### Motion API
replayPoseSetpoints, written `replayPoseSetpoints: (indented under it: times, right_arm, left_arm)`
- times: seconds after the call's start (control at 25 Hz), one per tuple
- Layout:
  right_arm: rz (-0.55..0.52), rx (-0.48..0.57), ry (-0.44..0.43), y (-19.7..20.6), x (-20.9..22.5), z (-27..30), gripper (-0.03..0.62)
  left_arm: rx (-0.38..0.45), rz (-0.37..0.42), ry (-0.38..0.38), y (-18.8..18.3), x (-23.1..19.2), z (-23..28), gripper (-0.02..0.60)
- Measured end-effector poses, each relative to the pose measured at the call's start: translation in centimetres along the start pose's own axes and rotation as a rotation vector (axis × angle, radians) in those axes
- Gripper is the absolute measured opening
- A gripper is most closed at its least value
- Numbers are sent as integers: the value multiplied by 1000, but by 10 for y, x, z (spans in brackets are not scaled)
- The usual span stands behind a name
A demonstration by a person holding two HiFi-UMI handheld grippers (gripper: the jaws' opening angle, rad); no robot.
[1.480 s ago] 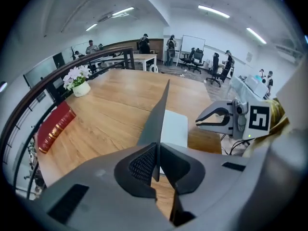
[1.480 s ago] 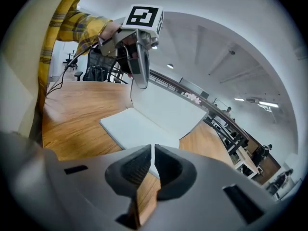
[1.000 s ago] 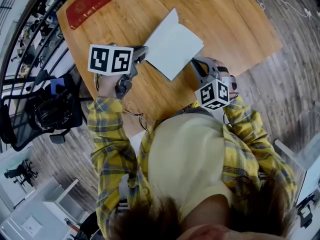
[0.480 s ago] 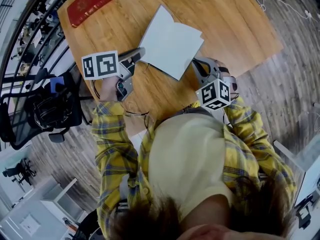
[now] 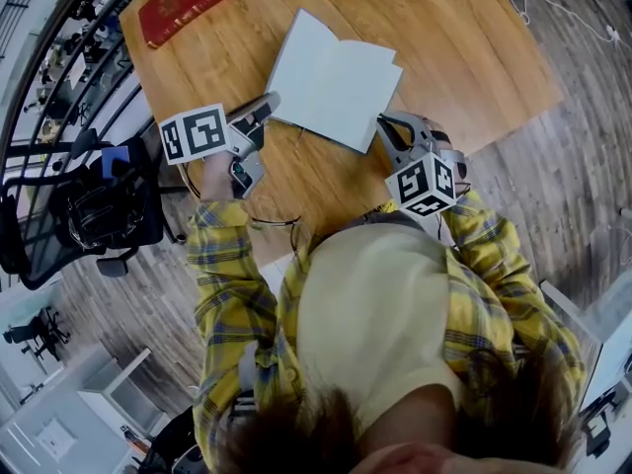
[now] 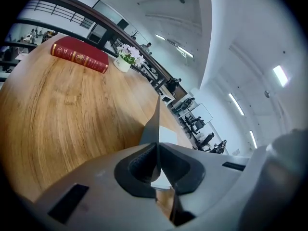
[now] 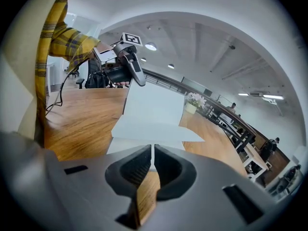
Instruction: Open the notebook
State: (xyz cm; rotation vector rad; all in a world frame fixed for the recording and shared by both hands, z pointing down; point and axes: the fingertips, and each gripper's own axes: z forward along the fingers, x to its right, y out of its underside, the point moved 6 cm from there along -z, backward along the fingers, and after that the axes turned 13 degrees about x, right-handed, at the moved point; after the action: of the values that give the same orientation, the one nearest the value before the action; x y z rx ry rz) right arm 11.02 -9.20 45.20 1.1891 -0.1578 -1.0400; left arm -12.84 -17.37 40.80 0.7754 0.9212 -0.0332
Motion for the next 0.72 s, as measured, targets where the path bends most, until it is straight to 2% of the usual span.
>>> replayPoseSetpoints:
  times: [0.36,0.72]
  right_arm:
    - [30,2,-8,-5,-2,7,72]
    - [38,-7,-16,-7,-6,11,72]
  left_arm:
    - [97,-42,-12,9,-14,-18,18]
    - [215,-34,-30,30,-19,-41,18]
